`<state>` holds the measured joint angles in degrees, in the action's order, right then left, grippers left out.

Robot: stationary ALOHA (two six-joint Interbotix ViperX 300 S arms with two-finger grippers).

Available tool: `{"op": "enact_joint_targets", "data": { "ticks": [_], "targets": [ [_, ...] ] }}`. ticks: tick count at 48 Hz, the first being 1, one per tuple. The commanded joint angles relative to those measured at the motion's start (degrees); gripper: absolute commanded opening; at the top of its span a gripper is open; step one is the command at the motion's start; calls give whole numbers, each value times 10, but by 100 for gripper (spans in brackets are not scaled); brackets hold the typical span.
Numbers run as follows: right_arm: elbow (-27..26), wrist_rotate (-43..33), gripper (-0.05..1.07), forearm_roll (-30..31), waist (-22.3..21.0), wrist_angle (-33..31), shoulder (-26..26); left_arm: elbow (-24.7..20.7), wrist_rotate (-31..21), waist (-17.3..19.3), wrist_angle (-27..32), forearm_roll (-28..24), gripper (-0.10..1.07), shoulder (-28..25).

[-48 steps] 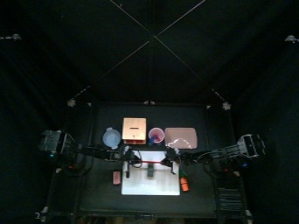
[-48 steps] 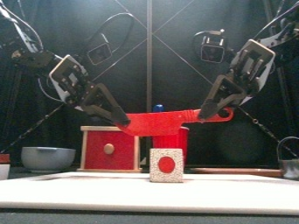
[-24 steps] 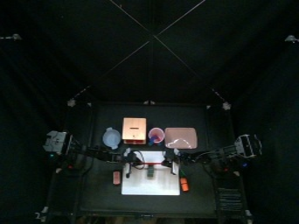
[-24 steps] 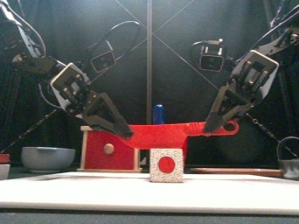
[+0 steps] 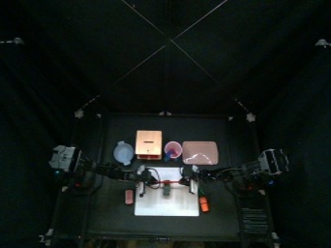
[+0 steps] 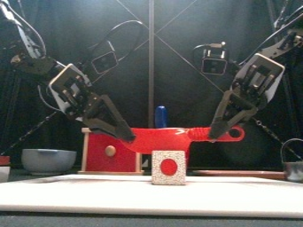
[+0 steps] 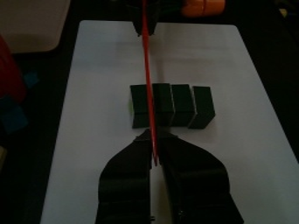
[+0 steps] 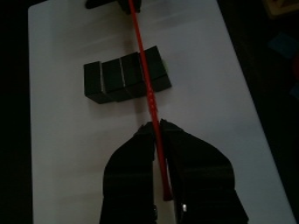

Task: Cut sushi roll

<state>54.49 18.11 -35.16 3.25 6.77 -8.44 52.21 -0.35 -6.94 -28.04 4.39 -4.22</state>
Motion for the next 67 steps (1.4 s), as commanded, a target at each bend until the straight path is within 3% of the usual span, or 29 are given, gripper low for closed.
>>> {"op": "enact_joint_targets", "data": {
  "ticks": [1,28,51,67],
  "targets": [
    [-6,-2,12,-3,-6,3,-4,-11,0,-15,-5,1,45,5],
    [-7,-2,12,-6,1,3,20,-9,1,-24,-4,18,45,-2],
    [-11,-3,11,-6,1,6,69,-12,3,-19,-4,56,45,-74],
    [-11,-1,12,-4,-5,9,86,-10,8,-2,-1,62,45,-83]
  ]
}}
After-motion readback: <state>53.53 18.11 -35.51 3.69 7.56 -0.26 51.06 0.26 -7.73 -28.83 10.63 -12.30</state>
